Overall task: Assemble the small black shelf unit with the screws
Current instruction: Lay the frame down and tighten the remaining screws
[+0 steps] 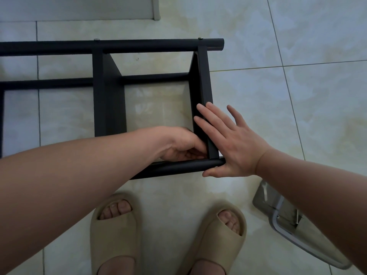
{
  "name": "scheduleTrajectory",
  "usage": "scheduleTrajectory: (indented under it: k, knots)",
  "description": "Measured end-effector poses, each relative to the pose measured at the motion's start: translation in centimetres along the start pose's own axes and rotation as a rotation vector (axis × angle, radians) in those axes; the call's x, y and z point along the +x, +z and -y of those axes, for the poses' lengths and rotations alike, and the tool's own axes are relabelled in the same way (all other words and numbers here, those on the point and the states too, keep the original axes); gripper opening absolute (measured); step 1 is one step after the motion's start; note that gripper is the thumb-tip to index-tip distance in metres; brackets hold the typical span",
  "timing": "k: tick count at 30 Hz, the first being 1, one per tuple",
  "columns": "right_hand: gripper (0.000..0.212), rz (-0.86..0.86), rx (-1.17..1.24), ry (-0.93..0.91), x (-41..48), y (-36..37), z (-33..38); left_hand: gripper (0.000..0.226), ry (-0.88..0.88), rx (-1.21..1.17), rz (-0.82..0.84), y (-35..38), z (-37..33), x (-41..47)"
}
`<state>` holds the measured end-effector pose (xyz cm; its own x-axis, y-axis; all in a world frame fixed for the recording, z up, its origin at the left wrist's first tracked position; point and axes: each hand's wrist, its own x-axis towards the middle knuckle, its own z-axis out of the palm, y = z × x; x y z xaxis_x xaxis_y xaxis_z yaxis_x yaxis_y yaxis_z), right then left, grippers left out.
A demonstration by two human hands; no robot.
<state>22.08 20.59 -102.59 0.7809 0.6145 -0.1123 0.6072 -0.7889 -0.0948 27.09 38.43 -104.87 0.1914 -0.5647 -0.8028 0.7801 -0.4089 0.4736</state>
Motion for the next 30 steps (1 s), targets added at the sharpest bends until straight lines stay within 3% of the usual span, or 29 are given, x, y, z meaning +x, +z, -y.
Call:
scheduleTrajectory:
  k: [13, 19, 26, 30]
  knots:
    - [0.117, -0.006, -0.005, 0.0, 0.0, 0.0, 0.0, 0.021, 0.047, -0.029, 0.002, -0.1, 0.4, 0.0]
    - [0.117, -0.006, -0.008, 0.0, 0.0, 0.0, 0.0, 0.017, 0.025, -0.074, 0.105, 0.0, 1.5, 0.1]
    - [0.118, 0.001, -0.003, 0.002, 0.0, 0.0, 0.0, 0.016, 0.123, 0.016, 0.066, -0.1, 1.5, 0.1]
    - [0.118, 0.005, -0.004, 0.005, 0.0, -0.1, 0.0, 0.027, 0.144, -0.03, 0.076, 0.0, 1.7, 0.1]
